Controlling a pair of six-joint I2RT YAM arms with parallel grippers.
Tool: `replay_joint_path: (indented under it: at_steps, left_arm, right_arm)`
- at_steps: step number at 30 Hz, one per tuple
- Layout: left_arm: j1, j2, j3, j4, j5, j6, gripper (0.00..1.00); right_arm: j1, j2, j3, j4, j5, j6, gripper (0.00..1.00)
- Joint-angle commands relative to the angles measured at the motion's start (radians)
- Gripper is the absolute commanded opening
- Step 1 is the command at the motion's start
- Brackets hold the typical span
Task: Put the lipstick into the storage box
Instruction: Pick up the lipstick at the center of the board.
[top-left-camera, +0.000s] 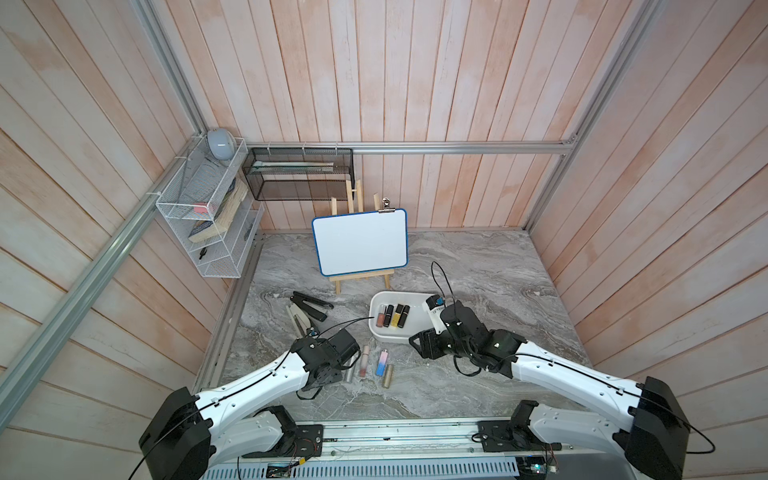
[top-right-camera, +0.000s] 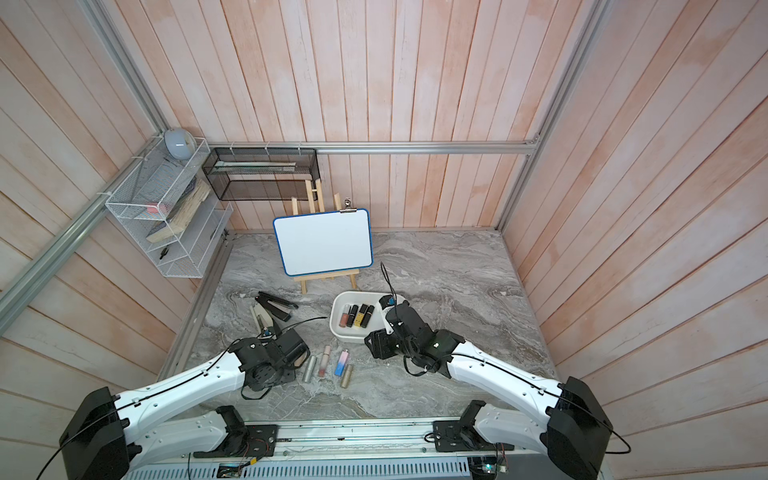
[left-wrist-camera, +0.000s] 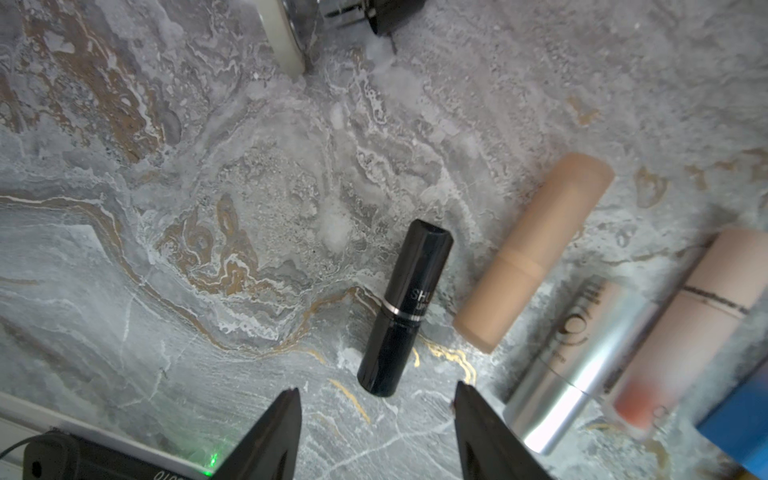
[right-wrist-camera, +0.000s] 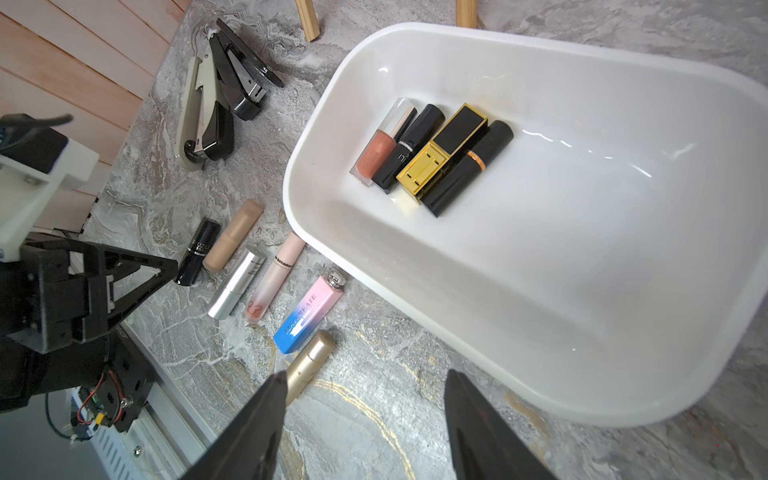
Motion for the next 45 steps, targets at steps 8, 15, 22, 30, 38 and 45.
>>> replay_joint_path:
  at_steps: [8, 15, 22, 30, 38, 45]
  left_arm:
    - [-0.002, 0.048, -0.034, 0.067, -0.013, -0.018, 0.63]
    - [0.003, 0.083, -0.062, 0.102, -0.029, -0.031, 0.63]
    - [0.028, 0.086, -0.095, 0.153, -0.017, -0.011, 0.61]
    - [0.074, 0.118, -0.111, 0.230, 0.005, 0.046, 0.61]
    - [0.113, 0.113, -0.117, 0.269, 0.020, 0.094, 0.55]
    - [0.121, 0.112, -0.116, 0.282, 0.034, 0.112, 0.49]
  right_arm:
    - [0.006, 0.000, 0.019, -0.022, -0.011, -0.010, 0.64]
    - [0.006, 0.017, 0.027, -0.024, -0.021, -0.011, 0.64]
    - [0.006, 0.038, 0.035, -0.020, -0.031, -0.015, 0.64]
    - [0.006, 0.041, 0.043, -0.021, -0.036, -0.005, 0.64]
    - [0.006, 0.049, 0.059, -0.029, -0.035, -0.004, 0.64]
    - [0.006, 0.043, 0.064, -0.030, -0.035, 0.001, 0.64]
